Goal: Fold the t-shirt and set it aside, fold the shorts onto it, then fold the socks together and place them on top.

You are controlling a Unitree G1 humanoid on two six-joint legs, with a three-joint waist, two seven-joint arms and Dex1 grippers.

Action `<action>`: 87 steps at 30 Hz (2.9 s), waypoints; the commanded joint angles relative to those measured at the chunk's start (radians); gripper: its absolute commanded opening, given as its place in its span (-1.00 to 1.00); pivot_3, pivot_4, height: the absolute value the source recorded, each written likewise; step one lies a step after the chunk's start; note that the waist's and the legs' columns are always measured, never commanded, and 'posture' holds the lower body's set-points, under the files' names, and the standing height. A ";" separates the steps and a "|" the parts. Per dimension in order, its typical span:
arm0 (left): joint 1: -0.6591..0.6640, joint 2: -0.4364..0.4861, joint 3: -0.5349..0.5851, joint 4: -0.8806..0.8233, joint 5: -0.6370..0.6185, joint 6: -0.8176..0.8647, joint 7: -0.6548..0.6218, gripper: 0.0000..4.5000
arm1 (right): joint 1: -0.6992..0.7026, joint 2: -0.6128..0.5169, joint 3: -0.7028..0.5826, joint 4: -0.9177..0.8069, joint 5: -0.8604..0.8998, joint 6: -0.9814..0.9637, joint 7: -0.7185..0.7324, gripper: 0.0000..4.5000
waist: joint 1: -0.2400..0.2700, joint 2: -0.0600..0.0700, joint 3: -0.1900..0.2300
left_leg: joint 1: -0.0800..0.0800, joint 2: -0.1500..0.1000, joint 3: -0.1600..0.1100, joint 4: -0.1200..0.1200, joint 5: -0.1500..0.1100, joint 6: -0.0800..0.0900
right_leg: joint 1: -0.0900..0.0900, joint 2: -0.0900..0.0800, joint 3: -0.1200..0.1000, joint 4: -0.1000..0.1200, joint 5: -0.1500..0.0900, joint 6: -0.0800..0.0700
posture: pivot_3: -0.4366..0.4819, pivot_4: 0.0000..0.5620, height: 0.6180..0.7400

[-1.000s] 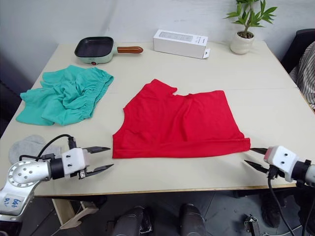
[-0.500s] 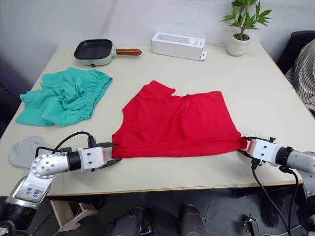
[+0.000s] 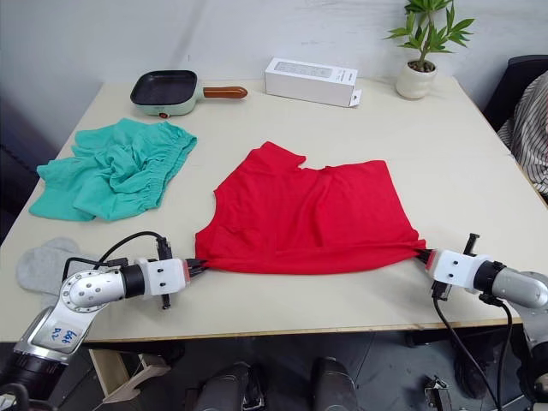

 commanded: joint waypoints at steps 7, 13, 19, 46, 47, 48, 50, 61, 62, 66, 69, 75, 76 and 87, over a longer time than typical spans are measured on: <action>0.225 0.045 0.100 -0.159 -0.095 0.029 -0.041 -0.99 | 0.204 -0.087 -0.069 -0.160 0.100 0.063 0.034 -1.00 | -0.002 0.000 0.000 | -0.001 0.000 0.000 -0.003 -0.002 -0.001 | -0.002 0.001 -0.001 -0.001 -0.001 -0.002 | -0.05 -0.47 1.00; 0.376 0.052 0.165 -0.298 -0.117 0.084 -0.036 -0.99 | 0.418 -0.109 -0.127 -0.382 0.179 0.165 0.080 -1.00 | 0.001 0.000 0.000 | -0.002 0.001 0.000 -0.002 -0.004 0.001 | -0.001 0.001 -0.001 -0.003 -0.002 -0.002 | -0.05 -0.47 1.00; 0.503 0.034 0.187 -0.417 -0.108 0.148 -0.021 -0.99 | 0.598 -0.093 -0.182 -0.564 0.210 0.271 0.093 -1.00 | 0.002 0.000 0.000 | -0.003 0.003 0.000 -0.002 -0.008 0.007 | -0.001 0.002 -0.001 -0.007 -0.004 -0.004 | -0.05 -0.47 1.00; 0.651 0.123 0.515 -0.509 -0.480 0.402 -0.281 0.15 | 0.810 -0.112 -0.359 -0.677 0.542 0.459 0.407 0.04 | 0.007 -0.006 -0.003 | -0.004 0.005 -0.002 -0.005 -0.008 0.006 | -0.002 0.004 -0.004 -0.010 -0.009 -0.011 | -0.05 -0.47 1.00; 0.646 0.159 0.557 -0.490 -0.525 0.443 -0.332 0.30 | 0.811 -0.132 -0.379 -0.678 0.564 0.510 0.438 0.20 | 0.007 -0.004 -0.002 | -0.004 0.005 -0.002 -0.004 -0.008 0.006 | -0.002 0.004 -0.004 -0.009 -0.009 -0.011 | -0.05 -0.47 1.00; 0.642 0.195 0.588 -0.474 -0.557 0.479 -0.378 0.43 | 0.805 -0.148 -0.394 -0.673 0.575 0.533 0.470 0.35 | 0.006 -0.002 -0.001 | -0.005 0.005 -0.002 -0.002 -0.008 0.006 | -0.002 0.004 -0.004 -0.008 -0.010 -0.011 | -0.05 -0.47 1.00; 0.633 0.276 0.650 -0.431 -0.616 0.556 -0.483 0.73 | 0.740 -0.169 -0.409 -0.629 0.578 0.515 0.517 0.66 | 0.001 -0.002 0.000 | -0.004 0.005 -0.002 0.000 -0.008 0.007 | -0.003 0.004 -0.004 -0.009 -0.014 -0.019 | -0.05 -0.47 1.00; -0.152 0.257 0.320 -0.047 -0.631 0.800 -0.286 1.00 | -0.074 -0.154 -0.149 -0.201 0.488 0.809 0.541 1.00 | 0.001 0.004 0.005 | -0.006 0.003 0.000 0.000 -0.003 -0.003 | -0.007 0.004 -0.003 0.000 -0.005 -0.007 | -0.05 -0.47 1.00; -0.233 0.230 0.261 -0.005 -0.609 0.823 -0.278 1.00 | -0.185 -0.125 -0.103 -0.132 0.459 0.841 0.547 1.00 | 0.000 0.004 0.005 | -0.007 0.003 0.000 0.000 -0.002 -0.003 | -0.009 0.004 -0.003 0.004 -0.005 -0.008 | -0.05 -0.47 1.00; -0.504 0.098 0.103 0.225 -0.503 0.834 -0.226 1.00 | -0.531 -0.004 0.027 0.176 0.316 0.822 0.533 1.00 | -0.001 0.003 0.006 | -0.016 0.002 0.002 0.005 0.007 0.000 | -0.020 0.015 -0.005 0.014 -0.006 -0.008 | -0.05 -0.47 1.00; -0.657 0.011 0.033 0.424 -0.430 0.819 -0.200 1.00 | -0.713 0.063 0.083 0.401 0.215 0.789 0.460 1.00 | -0.003 0.002 0.007 | -0.017 0.003 0.005 0.006 0.010 0.002 | -0.022 0.017 -0.005 0.015 -0.005 -0.007 | -0.05 -0.47 1.00; -0.806 -0.108 -0.031 0.734 -0.291 0.673 -0.142 1.00 | -0.883 0.162 0.084 0.609 0.121 0.754 0.262 1.00 | -0.008 0.001 0.007 | -0.017 0.003 0.006 0.006 0.010 0.002 | -0.022 0.017 -0.003 0.019 -0.004 -0.005 | -0.05 -0.47 1.00; -0.826 -0.127 -0.031 0.779 -0.273 0.646 -0.121 1.00 | -0.892 0.176 0.079 0.623 0.111 0.746 0.229 1.00 | -0.008 0.001 0.007 | -0.017 0.003 0.006 0.006 0.010 0.002 | -0.022 0.017 -0.004 0.019 -0.004 -0.005 | -0.05 -0.47 1.00; -0.936 -0.232 -0.005 1.095 -0.174 0.456 -0.012 1.00 | -0.894 0.277 0.019 0.674 0.075 0.751 0.020 1.00 | -0.011 0.001 0.007 | -0.018 0.003 0.006 0.010 0.010 0.002 | -0.022 0.016 -0.003 0.023 -0.003 -0.004 | -0.05 -0.47 1.00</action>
